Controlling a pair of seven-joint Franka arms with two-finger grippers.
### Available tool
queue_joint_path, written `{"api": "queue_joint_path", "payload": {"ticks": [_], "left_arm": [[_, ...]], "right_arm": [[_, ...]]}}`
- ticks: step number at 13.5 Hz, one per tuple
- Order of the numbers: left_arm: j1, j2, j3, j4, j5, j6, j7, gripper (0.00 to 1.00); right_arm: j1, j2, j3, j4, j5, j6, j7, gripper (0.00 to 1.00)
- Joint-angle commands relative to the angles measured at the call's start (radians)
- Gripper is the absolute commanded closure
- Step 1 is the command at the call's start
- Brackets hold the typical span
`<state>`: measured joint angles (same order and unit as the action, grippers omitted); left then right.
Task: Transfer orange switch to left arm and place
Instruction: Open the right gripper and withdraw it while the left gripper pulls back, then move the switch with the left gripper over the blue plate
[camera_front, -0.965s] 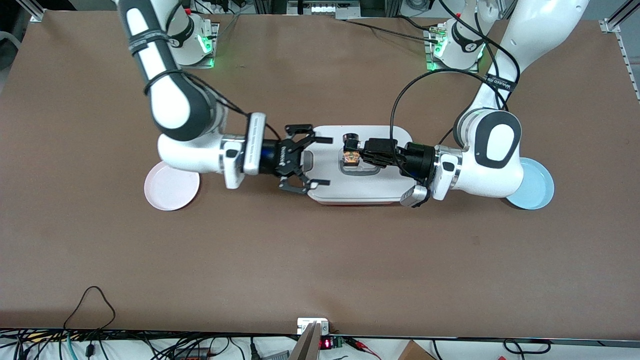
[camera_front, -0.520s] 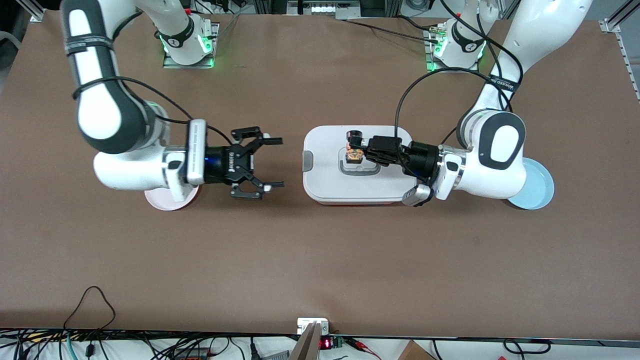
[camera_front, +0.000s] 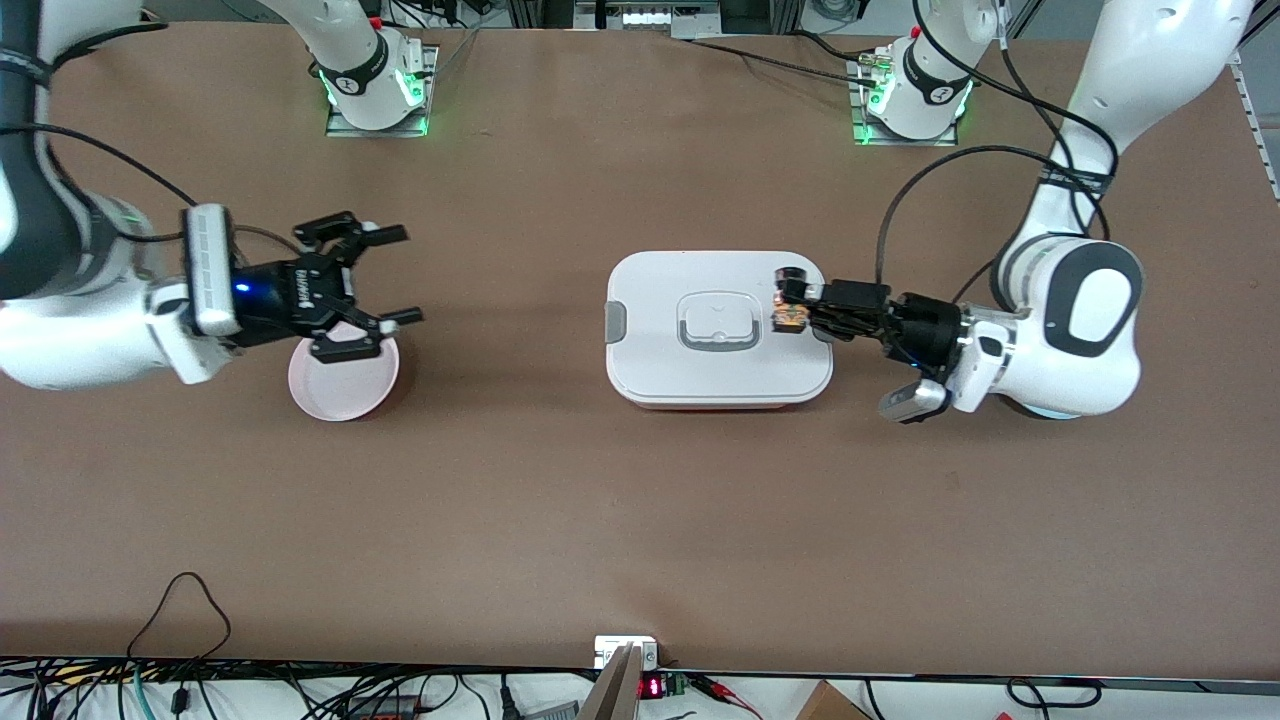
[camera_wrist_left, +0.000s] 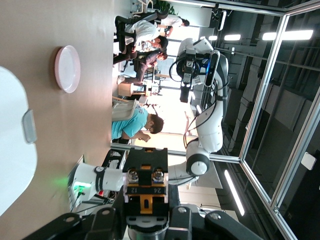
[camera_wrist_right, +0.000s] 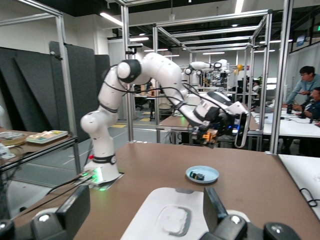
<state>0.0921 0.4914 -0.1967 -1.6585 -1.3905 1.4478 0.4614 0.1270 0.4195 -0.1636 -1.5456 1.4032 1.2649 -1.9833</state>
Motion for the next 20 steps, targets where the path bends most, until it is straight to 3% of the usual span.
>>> {"api": "queue_joint_path", "payload": {"ticks": [1,3,5,13,16,20], "left_arm": [[0.06,-0.019,-0.007,-0.015,0.086,-0.059,0.011,1.0],[0.107,-0.019,-0.009,-0.014,0.174,-0.108,0.013,1.0],[0.149,-0.02,-0.007,-0.009,0.241,-0.15,0.011,1.0],[0.267,-0.028,0.002,0.123,0.663,-0.205,-0.044,1.0],[0.27,-0.028,0.0,0.238,0.868,-0.231,-0.15,1.0],[0.264,-0.028,-0.001,0.295,1.027,-0.23,-0.156,1.0]], "right_arm": [[-0.052,-0.028,0.015,-0.022,-0.065,-0.073,0.003,0.0],[-0.069,-0.034,0.004,-0.016,-0.134,-0.099,0.029,0.0],[-0.067,-0.054,-0.046,0.01,-0.252,-0.122,0.15,0.0],[-0.057,-0.091,-0.18,0.206,-0.879,-0.108,0.576,0.0],[-0.015,-0.1,-0.175,0.297,-1.112,-0.104,0.748,0.0],[0.118,-0.174,-0.169,0.303,-1.291,-0.114,1.114,0.0]]}}
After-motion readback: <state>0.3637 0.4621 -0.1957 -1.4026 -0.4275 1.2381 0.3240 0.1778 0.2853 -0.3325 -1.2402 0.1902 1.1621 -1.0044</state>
